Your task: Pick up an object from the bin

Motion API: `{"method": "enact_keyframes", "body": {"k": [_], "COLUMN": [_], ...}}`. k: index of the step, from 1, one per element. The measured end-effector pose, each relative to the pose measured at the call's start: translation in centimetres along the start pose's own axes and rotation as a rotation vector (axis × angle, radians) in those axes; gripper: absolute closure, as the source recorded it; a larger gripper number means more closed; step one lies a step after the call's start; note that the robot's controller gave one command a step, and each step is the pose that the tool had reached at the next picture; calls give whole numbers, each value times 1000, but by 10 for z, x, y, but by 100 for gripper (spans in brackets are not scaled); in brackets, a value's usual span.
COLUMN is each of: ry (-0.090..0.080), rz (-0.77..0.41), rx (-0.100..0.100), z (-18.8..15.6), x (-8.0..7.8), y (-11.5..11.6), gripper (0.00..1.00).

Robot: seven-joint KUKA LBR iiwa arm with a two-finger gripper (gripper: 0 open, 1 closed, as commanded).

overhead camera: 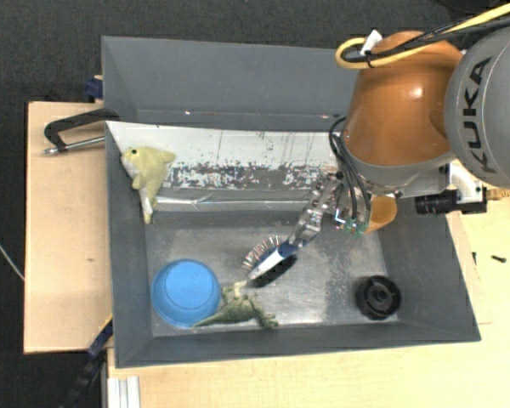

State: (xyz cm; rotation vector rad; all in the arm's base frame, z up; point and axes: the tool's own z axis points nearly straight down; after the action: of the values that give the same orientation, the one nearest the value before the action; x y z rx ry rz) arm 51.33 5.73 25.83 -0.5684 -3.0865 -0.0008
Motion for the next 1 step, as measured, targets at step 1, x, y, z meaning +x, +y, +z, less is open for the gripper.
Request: {"method": "enact_keyframes", "body": {"k": [1], "ry": [-10], "rz": [-261], "rx": [-2], "z": [-23], "x": [-61], "y": [38], "gripper": [100]}}
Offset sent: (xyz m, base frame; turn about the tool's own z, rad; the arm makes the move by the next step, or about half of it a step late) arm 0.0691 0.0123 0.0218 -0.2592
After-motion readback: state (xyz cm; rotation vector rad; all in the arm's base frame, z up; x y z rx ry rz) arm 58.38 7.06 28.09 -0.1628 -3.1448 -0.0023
